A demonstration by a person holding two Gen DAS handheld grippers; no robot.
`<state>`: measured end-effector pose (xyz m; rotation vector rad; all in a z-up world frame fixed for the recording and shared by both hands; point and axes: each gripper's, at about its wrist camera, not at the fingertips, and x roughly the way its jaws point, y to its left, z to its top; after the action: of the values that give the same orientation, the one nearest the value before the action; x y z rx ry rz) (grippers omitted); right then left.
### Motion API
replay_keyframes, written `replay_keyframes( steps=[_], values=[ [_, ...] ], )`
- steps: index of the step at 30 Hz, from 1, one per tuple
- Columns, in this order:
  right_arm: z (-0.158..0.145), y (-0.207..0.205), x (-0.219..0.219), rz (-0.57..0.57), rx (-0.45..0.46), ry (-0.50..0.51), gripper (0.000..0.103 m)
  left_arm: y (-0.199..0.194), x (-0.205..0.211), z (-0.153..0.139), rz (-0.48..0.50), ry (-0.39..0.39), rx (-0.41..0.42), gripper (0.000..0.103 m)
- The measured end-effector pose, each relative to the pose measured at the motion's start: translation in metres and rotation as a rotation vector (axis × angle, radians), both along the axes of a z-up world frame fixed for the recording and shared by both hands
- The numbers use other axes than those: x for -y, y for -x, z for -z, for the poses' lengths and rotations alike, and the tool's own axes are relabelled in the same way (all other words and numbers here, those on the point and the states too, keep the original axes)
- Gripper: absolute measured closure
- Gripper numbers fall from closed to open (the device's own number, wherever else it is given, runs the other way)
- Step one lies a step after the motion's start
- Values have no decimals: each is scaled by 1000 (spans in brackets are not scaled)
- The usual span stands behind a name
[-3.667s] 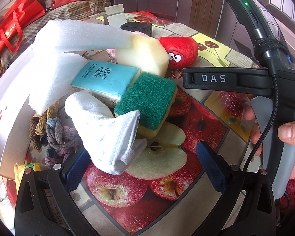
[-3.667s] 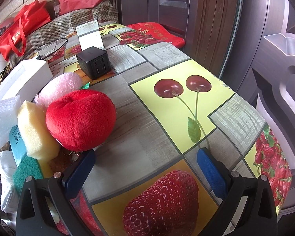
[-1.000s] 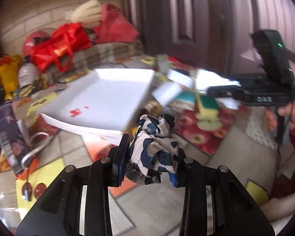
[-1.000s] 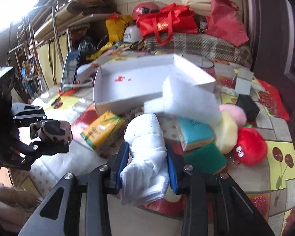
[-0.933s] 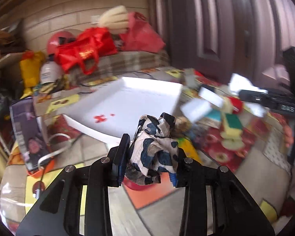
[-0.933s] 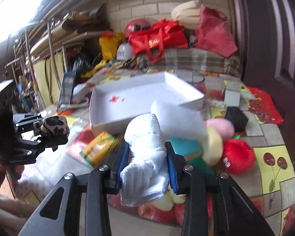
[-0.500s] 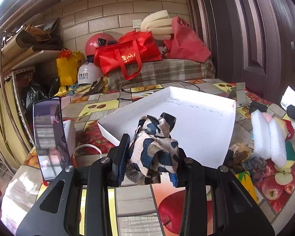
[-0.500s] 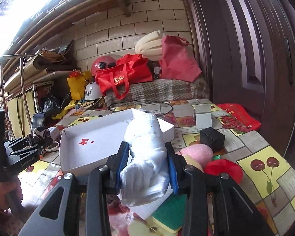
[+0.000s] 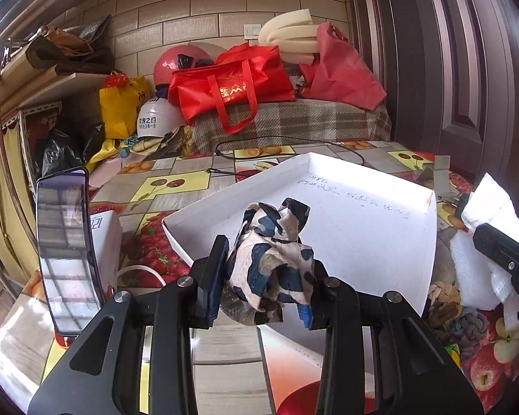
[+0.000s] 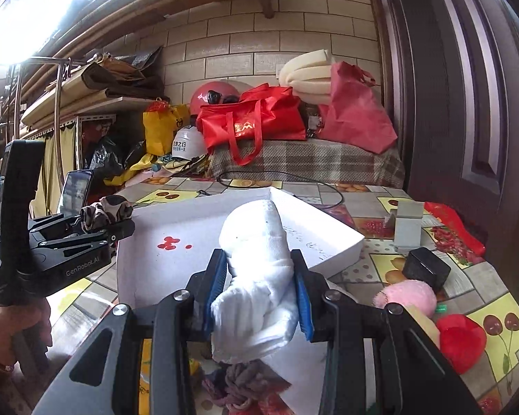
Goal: Organize soft objects
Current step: 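Carry the cloth with the left tool while the right tool carries the towel over the tray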
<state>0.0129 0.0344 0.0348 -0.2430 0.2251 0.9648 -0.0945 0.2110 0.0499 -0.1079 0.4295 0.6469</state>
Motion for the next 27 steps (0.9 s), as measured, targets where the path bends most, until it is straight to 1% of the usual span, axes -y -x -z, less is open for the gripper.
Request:
replay_keyframes(
  steps=[3,7,15,20,27],
  values=[
    [1,-1,-19,-7,3,16,66,-8,-6,0,-9,12,-4,69],
    [2,-7,-36,-3,-16,21,66,-16,-14,1,-17,30,-4,69],
    [2,-19,-61,5,-37,41,66,-29,-33,3,-37,84,-5,69],
    [3,-29,-72,26,-58,52,66,-35,-41,3,-48,100,-2,69],
    [5,-45,-86,59,-96,78,66,-50,-45,6,-36,111,-41,68]
  ],
)
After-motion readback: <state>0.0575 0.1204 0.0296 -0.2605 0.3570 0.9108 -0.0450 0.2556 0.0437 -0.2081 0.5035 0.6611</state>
